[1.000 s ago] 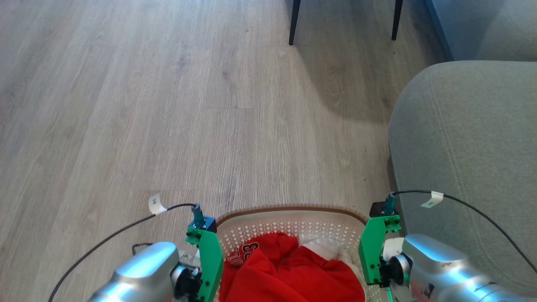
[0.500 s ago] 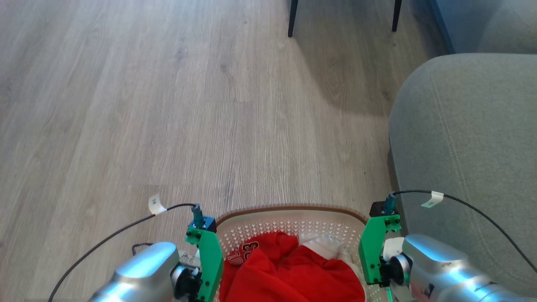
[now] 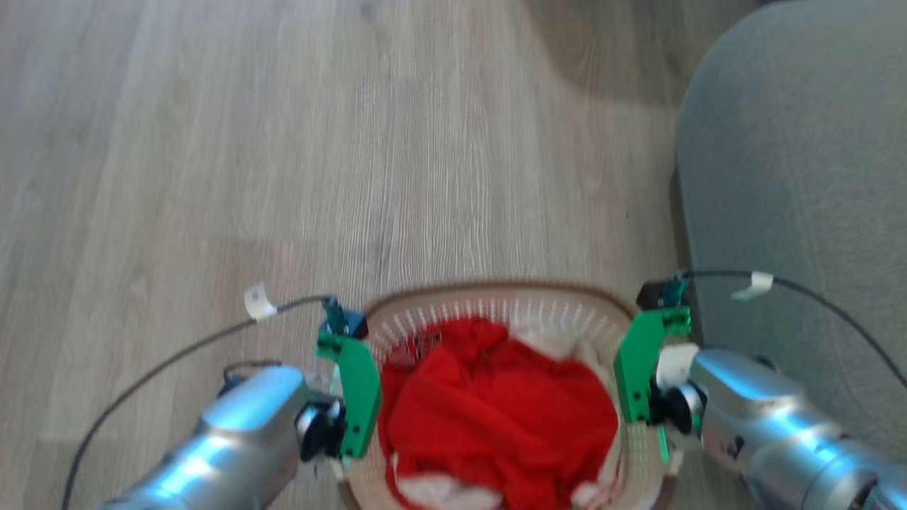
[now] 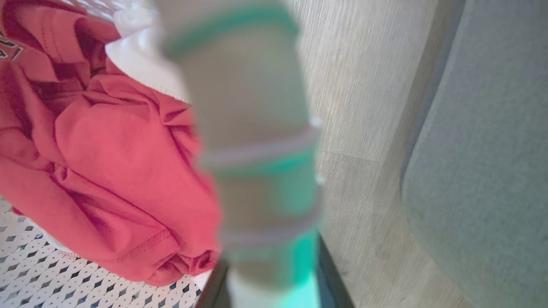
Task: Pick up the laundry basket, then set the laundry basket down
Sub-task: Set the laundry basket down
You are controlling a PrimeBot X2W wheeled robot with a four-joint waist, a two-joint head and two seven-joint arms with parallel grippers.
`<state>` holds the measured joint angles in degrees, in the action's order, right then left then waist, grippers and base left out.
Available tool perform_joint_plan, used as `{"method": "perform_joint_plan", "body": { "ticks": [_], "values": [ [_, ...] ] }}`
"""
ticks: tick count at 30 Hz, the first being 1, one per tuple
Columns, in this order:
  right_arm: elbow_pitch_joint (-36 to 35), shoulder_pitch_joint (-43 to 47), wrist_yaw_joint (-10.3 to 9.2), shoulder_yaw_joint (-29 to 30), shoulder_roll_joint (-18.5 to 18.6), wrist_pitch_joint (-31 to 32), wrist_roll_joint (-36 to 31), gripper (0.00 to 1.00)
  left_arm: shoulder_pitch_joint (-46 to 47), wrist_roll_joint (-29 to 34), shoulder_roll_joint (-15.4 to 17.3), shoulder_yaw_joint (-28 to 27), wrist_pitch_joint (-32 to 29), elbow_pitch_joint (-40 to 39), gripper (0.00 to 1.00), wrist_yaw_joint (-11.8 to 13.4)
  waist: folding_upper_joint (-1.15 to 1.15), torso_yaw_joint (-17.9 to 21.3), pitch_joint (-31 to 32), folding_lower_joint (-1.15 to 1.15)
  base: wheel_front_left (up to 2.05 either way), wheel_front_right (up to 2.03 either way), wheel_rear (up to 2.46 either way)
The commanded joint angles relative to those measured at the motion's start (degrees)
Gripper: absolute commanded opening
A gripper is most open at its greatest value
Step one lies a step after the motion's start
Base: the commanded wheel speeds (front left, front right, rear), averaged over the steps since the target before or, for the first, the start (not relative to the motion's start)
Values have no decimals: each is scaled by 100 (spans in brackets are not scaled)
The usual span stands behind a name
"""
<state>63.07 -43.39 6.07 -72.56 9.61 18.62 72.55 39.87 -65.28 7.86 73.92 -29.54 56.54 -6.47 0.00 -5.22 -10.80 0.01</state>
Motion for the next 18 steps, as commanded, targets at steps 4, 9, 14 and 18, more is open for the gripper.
{"method": "perform_joint_plan", "body": {
  "ticks": [4,9,14,18],
  "values": [
    [-247,-323,142,-78,-97,-408,-168,0,545,190,-230,-57,412,-82,0,-102,0,-32,-813,-1,0,0,0],
    [-149,-571,142,-78,-48,-839,-283,0,807,296,-344,-57,926,93,0,-102,0,-54,-1463,-1,0,0,0],
    [-70,-783,142,-71,-34,-1089,-266,0,1057,195,-426,-100,1302,221,0,-102,0,-78,-2068,-1,0,0,0],
    [-23,-1012,142,-69,36,-1266,-272,0,1283,106,-463,-109,1573,226,0,-102,0,-122,-2529,-1,0,0,0]
  ]
}}
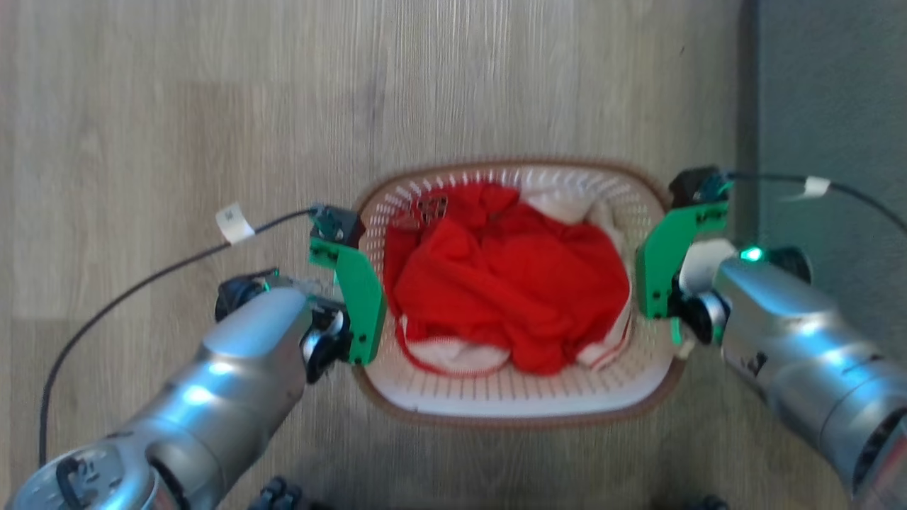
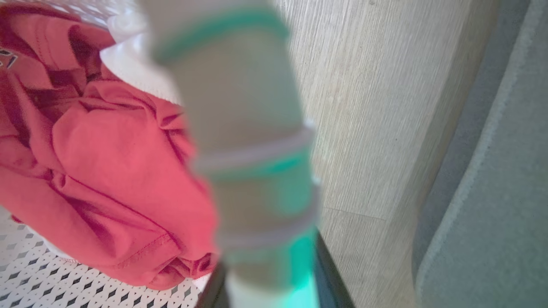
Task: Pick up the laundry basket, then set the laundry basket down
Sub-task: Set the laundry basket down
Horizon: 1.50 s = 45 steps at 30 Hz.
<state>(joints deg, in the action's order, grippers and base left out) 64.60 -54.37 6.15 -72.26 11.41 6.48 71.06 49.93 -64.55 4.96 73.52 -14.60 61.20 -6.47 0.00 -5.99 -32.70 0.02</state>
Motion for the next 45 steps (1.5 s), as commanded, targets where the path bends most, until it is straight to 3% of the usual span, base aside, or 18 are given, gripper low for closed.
{"method": "perform_joint_plan", "body": {
  "ticks": [1,14,45],
  "values": [
    [-155,24,134,-85,-140,-111,-112,0,342,53,-177,-65,155,-221,0,-102,0,-49,-454,-2,0,0,0],
    [81,-305,134,-24,-438,-664,3,0,921,552,-206,-30,1336,93,0,-102,0,55,-1488,-2,0,0,0],
    [446,-666,134,-70,-616,-1285,-173,0,1061,301,-208,-28,1542,184,0,-49,0,84,-2031,-2,0,0,0]
  ]
}}
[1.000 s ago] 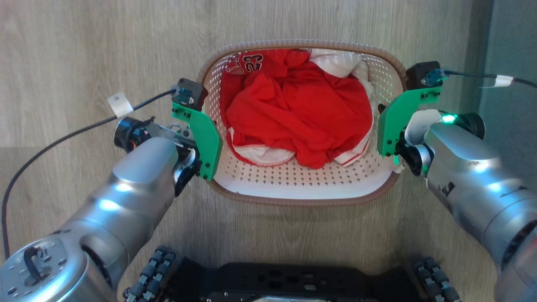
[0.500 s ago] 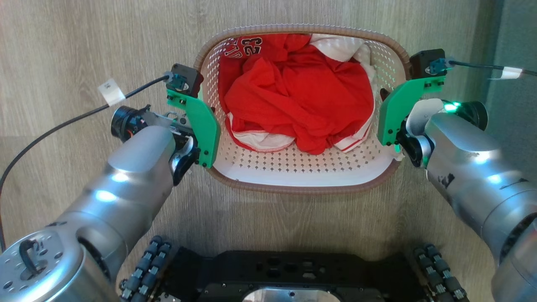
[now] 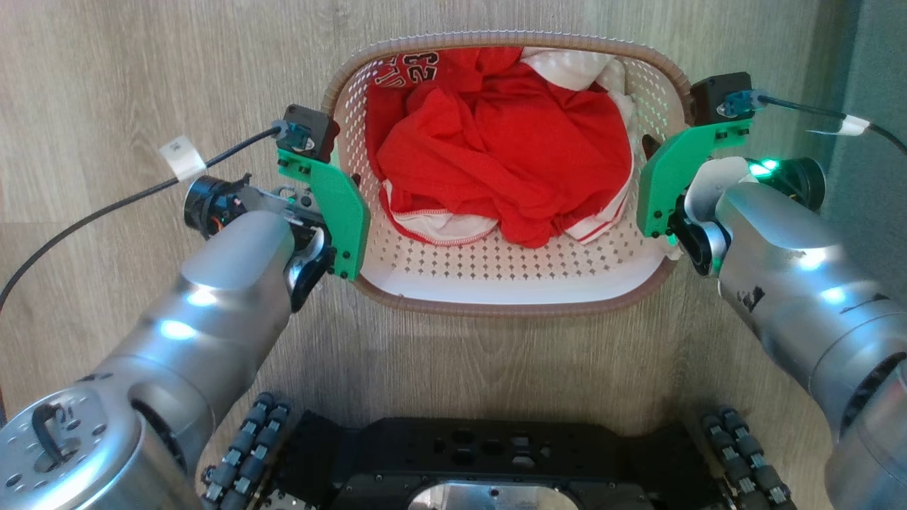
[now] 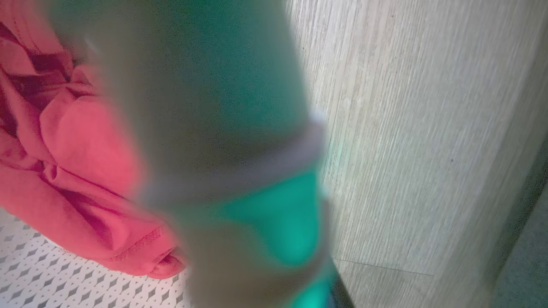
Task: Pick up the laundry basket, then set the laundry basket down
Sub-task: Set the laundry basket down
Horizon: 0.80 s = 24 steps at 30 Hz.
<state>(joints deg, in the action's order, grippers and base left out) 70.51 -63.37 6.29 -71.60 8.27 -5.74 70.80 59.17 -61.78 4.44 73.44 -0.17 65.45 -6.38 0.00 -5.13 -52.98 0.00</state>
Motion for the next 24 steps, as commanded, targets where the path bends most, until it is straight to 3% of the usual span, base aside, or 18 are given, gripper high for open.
{"method": "perform_joint_plan", "body": {
  "ticks": [1,2,3,4,24],
  "values": [
    [-112,221,120,-135,-296,-96,-146,0,148,31,-156,-20,133,-233,19,-16,0,-7,-10,0,0,0,0],
    [-77,208,120,-135,-295,-125,-144,19,160,39,-156,-19,176,-225,57,36,0,-12,-16,0,0,0,0],
    [-44,200,120,-131,-297,-141,-136,50,169,44,-156,-19,213,-218,97,87,0,-17,-20,0,0,0,0],
    [-20,195,120,-131,-302,-141,-128,100,172,43,-156,-18,226,-217,100,118,0,-21,-24,0,0,0,0],
    [232,66,120,-146,-326,-327,-312,100,144,15,-156,-11,-5,-157,100,286,0,-81,77,0,0,0,0]
  ]
}}
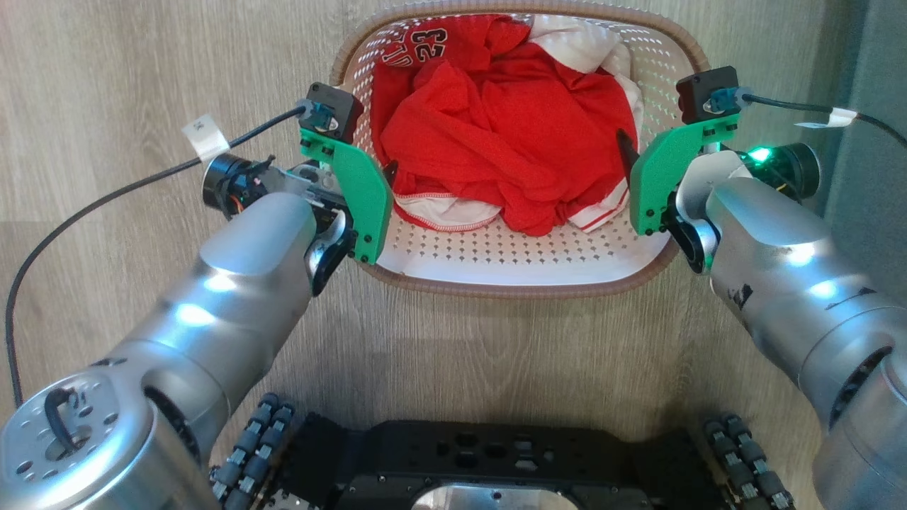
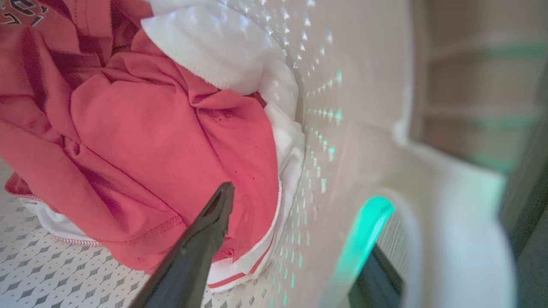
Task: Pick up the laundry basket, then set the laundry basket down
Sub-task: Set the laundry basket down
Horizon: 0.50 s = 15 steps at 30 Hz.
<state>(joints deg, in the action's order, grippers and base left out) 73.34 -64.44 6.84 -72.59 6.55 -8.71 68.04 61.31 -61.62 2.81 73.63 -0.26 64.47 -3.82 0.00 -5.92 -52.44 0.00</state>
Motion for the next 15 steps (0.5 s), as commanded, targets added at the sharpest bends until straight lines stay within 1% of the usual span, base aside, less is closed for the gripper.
{"method": "perform_joint_plan", "body": {
  "ticks": [1,5,15],
  "values": [
    [-43,176,65,-48,-151,-24,-42,100,-81,-18,7,-30,-1,-53,100,55,0,-5,47,0,0,0,0],
    [-4,192,65,-50,-130,30,-63,100,-109,-119,7,-29,-123,-66,100,102,0,-20,131,0,0,0,0],
    [57,203,65,-33,-23,286,-242,100,-110,-112,7,-28,-131,-128,100,163,0,-92,238,0,0,0,0]
  ]
}}
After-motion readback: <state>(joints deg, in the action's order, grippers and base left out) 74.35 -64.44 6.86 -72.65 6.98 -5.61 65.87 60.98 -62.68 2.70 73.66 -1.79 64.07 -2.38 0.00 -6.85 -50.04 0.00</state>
